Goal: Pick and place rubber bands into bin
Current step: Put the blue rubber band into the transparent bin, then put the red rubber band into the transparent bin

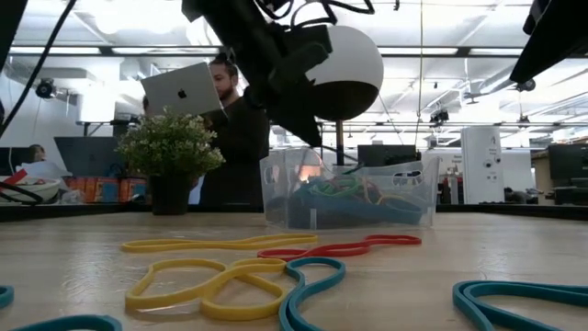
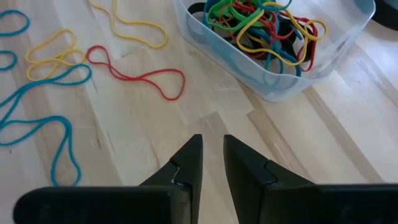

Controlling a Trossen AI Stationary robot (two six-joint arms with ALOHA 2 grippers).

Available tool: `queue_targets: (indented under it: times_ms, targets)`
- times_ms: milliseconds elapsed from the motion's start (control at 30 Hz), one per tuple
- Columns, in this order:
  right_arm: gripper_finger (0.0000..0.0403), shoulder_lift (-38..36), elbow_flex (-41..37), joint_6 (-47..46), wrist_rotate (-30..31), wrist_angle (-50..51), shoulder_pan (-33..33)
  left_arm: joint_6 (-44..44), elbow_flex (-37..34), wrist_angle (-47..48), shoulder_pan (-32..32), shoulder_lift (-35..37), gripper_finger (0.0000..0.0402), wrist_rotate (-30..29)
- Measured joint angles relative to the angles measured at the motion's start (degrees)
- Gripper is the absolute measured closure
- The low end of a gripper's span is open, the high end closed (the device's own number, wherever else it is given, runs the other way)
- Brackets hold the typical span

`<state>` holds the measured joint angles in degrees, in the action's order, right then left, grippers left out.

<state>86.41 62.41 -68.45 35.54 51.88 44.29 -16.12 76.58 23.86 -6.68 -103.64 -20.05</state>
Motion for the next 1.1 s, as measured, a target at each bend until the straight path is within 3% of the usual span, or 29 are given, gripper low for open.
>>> queue_targets:
  times_ms: [167,533,633,833,1100]
  targets:
    - [0.0344,0.0,0.0,0.2,0.0,-0.2,0.1,3.0,0.3,-0.2,0.0,0.6,0.0384,0.4]
    - [0.0344,0.0,0.0,2.3,0.0,-1.2,0.1,4.5,1.6,0.0,-0.1,2.2,0.0260,7.0]
    - [0.0344,0.0,0.0,6.3,-0.1,-3.8,0.1,4.2,1.7,1.6,-0.7,5.5,0.0253,11.1]
    - [0.0344,0.0,0.0,17.5,-0.2,-12.0,0.1,3.0,1.7,8.4,-4.6,13.7,0.0252,11.2]
    - [0.0344,1.7,-0.9,38.5,-6.9,-28.0,-2.9,-4.6,-0.7,11.3,-14.2,23.6,0.0252,3.7]
